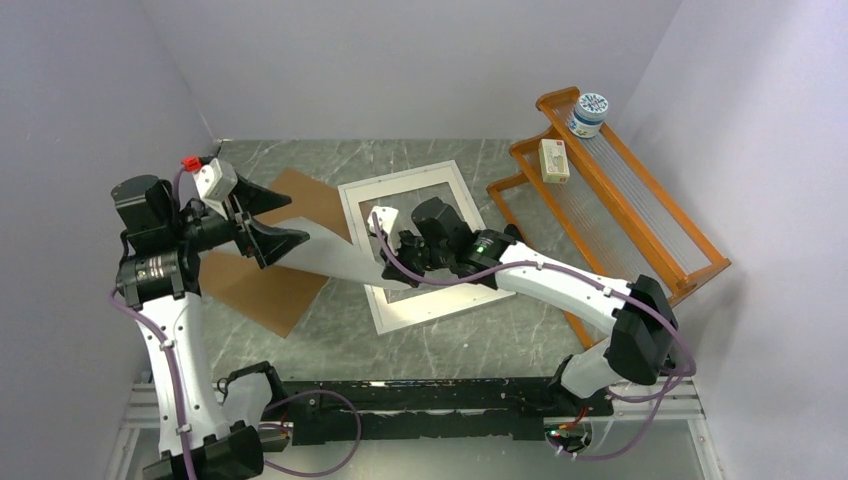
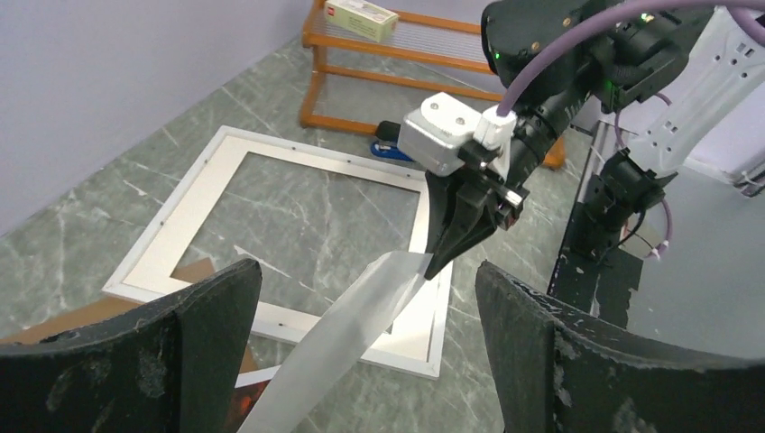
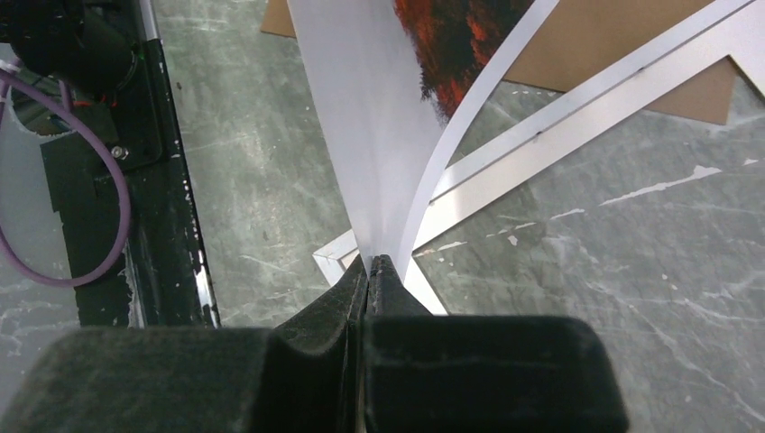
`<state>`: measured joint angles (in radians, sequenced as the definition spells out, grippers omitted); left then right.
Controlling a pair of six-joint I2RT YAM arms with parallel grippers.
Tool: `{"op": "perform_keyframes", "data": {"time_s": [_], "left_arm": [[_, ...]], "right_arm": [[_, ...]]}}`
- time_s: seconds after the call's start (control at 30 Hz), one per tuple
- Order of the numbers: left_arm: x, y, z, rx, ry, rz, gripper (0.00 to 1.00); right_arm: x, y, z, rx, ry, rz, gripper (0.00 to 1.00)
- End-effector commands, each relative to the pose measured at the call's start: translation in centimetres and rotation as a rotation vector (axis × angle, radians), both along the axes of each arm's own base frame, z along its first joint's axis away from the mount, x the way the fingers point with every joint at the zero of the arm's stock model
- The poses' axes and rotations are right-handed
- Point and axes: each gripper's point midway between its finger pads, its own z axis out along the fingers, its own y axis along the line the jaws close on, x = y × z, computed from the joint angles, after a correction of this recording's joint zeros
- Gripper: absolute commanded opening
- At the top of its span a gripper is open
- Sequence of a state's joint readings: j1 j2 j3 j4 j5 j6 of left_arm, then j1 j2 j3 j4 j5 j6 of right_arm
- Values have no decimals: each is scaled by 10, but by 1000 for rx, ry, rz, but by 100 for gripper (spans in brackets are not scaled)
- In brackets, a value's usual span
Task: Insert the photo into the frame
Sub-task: Turn over the photo at the center of the board.
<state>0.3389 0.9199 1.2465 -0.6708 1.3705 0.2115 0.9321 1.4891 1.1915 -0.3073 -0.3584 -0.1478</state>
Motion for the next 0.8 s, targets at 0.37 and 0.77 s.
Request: {"op": "perform_keyframes", "data": {"time_s": [0.37, 0.77], "left_arm": [[-3, -6, -31, -50, -26, -173, 90], [8, -7, -43, -29, 40, -132, 94]], "right_arm": [[-3, -9, 39, 66, -88, 2, 0], [-16, -12, 54, 72, -105, 83, 0]]}}
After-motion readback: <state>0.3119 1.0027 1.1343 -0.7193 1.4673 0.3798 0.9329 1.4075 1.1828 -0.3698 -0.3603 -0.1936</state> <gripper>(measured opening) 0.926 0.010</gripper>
